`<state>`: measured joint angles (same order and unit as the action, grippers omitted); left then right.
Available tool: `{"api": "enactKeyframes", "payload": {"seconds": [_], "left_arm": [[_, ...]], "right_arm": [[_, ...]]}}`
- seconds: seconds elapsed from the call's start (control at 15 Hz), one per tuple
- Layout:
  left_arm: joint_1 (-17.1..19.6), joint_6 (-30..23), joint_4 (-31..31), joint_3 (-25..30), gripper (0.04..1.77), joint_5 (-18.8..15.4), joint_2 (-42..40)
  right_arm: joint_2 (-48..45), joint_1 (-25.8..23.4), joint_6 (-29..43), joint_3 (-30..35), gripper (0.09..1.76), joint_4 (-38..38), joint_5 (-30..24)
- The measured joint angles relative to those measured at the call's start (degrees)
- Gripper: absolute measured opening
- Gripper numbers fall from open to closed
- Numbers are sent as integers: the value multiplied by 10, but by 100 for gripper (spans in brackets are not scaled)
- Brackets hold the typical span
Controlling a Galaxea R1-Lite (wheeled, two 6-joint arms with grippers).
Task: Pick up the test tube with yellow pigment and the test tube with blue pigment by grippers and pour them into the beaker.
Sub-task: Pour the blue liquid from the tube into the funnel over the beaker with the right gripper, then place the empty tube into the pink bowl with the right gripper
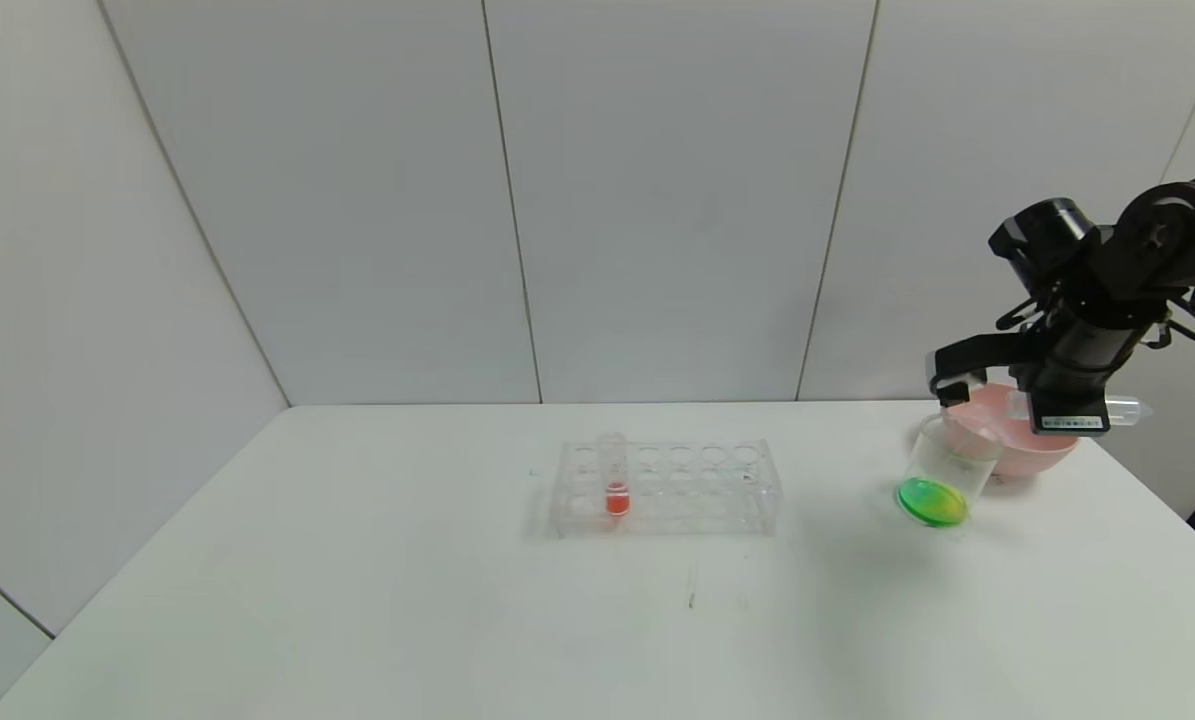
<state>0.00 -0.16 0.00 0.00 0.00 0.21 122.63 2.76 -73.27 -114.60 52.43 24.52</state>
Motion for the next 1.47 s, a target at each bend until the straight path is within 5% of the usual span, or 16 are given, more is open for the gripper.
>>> {"api": "enactKeyframes", "payload": {"seconds": [0.6,0.8,1.0,1.27,1.47], "left_arm": [[0,0,0,0,176,0,0],[0,0,0,0,176,0,0],[0,0,0,0,176,0,0],[0,0,0,0,176,0,0],[0,0,0,0,176,0,0]], "right_arm": [[0,-2,-8,0,50,-2,-26],[-9,-20,4,0,50,-17,-138],[-17,-46,68,0,50,-68,-309],[-25,-69,271,6,50,-159,-460],[-47,-72,420,56,50,-260,-515]]}}
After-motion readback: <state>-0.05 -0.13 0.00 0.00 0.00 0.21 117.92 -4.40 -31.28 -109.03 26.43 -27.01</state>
